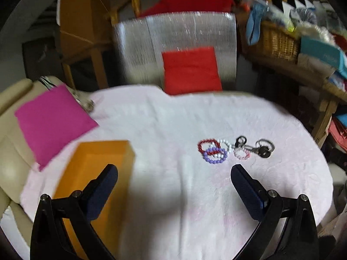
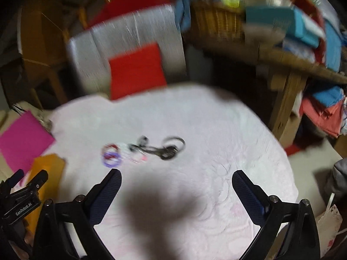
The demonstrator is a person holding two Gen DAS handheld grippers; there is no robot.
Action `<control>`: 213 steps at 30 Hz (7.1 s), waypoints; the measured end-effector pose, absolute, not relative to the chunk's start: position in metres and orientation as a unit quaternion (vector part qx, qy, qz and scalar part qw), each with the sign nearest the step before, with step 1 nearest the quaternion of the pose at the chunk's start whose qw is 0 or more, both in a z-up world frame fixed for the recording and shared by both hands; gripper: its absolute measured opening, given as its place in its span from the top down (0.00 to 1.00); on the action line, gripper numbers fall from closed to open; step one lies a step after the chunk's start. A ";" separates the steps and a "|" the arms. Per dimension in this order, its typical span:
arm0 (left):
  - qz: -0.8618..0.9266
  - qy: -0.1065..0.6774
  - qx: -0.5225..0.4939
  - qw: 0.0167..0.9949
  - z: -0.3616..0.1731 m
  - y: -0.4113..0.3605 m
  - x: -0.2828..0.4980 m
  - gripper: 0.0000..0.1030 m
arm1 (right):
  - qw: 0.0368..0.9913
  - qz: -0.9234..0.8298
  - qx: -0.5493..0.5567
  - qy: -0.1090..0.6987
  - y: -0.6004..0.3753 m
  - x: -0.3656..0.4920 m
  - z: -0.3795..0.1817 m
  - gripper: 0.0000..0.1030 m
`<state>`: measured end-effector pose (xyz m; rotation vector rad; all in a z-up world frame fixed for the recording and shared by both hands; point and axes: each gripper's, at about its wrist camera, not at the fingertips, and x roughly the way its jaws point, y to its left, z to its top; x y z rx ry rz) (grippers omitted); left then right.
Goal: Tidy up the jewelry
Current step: 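Move both tools over the jewelry pile on the table, then grasp the purple bead bracelet with the left tool while the right tool grasps the silver hoop ring, then carry the purple bracelet and silver ring into the orange box and release both, then move both open tools back over the remaining jewelry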
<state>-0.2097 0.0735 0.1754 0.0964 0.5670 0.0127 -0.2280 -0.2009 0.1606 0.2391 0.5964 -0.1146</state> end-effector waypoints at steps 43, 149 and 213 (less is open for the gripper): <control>0.039 0.238 0.044 0.969 0.217 0.092 -0.273 0.00 | 0.941 -0.045 0.075 0.326 -0.134 -0.257 0.176 0.00; -0.245 0.400 0.014 0.883 0.093 0.066 -0.100 0.91 | 0.860 0.030 0.361 0.359 -0.216 -0.010 0.047 0.95; 0.014 0.359 0.123 0.925 0.129 0.085 -0.137 0.34 | 0.857 0.146 0.317 0.379 -0.117 -0.018 0.064 0.30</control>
